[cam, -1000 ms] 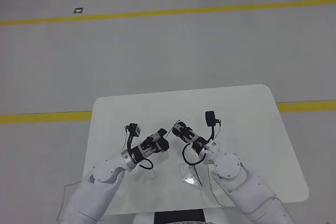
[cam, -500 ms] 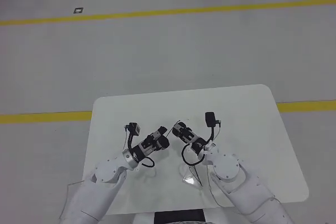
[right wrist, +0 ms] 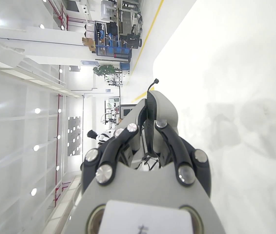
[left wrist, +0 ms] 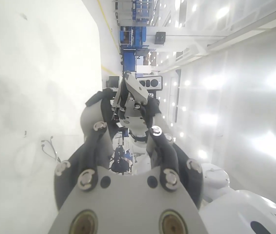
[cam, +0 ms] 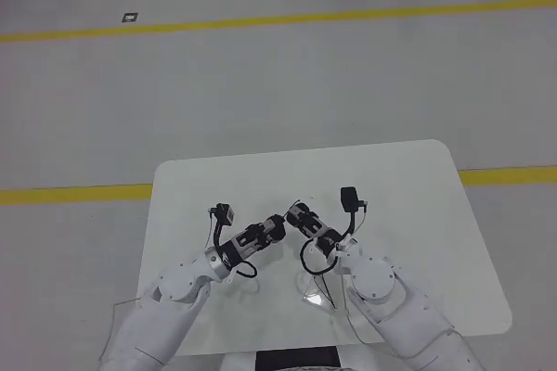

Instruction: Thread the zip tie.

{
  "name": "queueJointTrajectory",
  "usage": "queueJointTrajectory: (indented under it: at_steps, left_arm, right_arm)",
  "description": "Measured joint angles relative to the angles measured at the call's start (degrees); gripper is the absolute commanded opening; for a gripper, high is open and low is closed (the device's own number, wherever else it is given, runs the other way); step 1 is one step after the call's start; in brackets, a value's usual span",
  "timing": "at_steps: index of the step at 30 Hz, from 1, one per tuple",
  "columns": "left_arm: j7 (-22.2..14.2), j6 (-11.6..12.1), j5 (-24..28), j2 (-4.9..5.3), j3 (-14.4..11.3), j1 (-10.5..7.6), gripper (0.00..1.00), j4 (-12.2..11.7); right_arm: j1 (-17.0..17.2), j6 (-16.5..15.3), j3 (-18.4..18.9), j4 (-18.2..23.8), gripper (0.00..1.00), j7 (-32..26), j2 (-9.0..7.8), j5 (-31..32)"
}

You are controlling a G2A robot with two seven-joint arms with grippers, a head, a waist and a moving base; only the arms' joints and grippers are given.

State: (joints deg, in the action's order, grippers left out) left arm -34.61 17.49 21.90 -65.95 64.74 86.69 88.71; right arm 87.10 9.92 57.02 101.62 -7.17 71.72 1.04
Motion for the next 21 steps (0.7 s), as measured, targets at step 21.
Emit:
queueJointTrajectory:
  at_steps: [21]
  left_arm:
    - [0.11, -0.07, 0.97, 0.28, -1.07, -0.89, 0.00, -0.63]
  right_arm:
    - [0.50, -0.26, 0.08, 0.51, 0.00, -2.07, 0.40, 0.85]
